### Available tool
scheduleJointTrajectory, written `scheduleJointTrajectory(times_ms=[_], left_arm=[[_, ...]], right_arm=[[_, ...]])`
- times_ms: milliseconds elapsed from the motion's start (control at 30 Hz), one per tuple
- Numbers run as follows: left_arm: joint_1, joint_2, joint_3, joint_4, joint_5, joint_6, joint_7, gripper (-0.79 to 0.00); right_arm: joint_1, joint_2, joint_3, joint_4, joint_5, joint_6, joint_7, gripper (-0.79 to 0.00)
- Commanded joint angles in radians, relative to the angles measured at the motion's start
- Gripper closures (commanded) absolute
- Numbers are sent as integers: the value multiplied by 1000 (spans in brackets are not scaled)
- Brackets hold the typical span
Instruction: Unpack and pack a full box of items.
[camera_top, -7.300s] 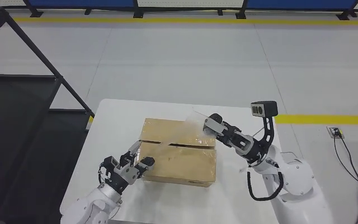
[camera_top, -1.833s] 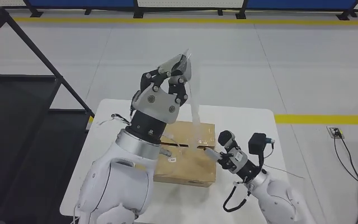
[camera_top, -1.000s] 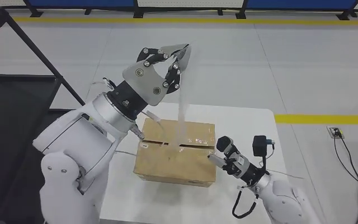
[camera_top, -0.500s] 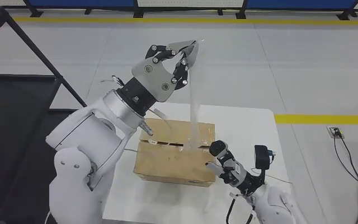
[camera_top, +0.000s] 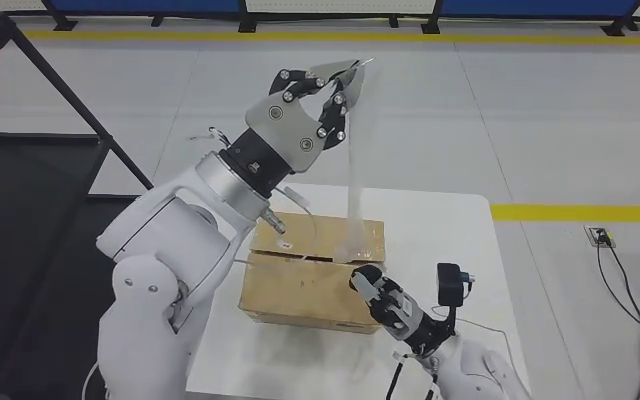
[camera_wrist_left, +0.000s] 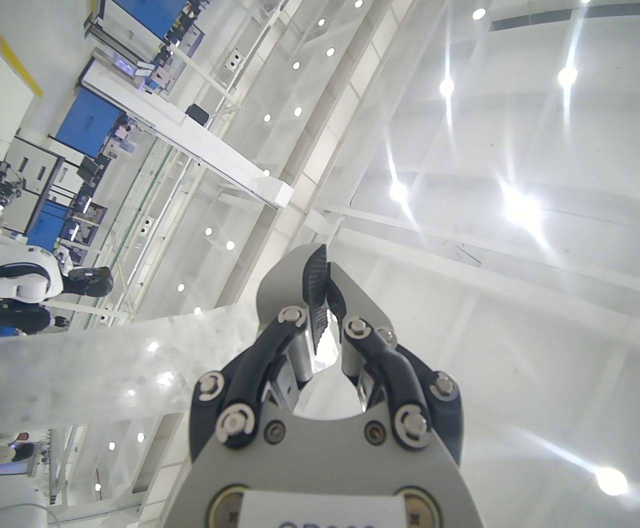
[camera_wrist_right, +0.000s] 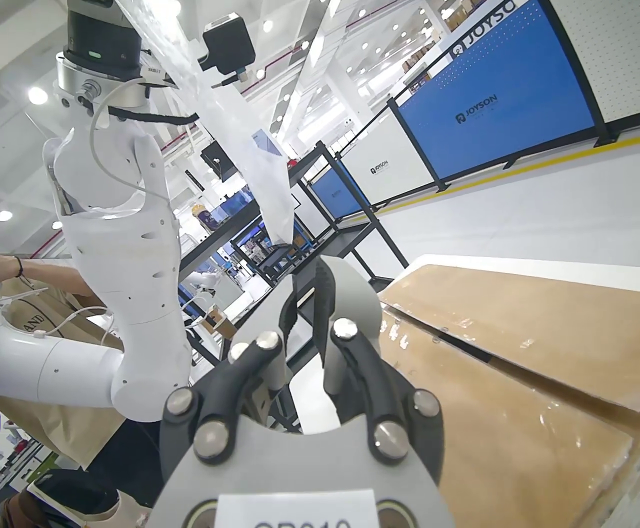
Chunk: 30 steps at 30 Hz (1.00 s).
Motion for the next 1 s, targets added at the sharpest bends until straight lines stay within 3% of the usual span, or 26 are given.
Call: scheduleJointTrajectory(times_ms=[0, 467, 767, 967], left_arm=[[-2, -1, 7, 4, 4, -8, -1, 0], [-23, -9, 54, 19, 25, -46, 2, 0], [-28, -13, 68, 19, 25, -51, 6, 0], [-30, -15, 71, 17, 31, -54, 8, 0]], right_arm=[[0, -1, -4, -1, 8, 1, -4, -129], [45, -15, -40, 22, 60, 22, -18, -179], [67, -23, -46, 39, 84, 36, -37, -286], [71, -27, -45, 41, 89, 12, -52, -286]])
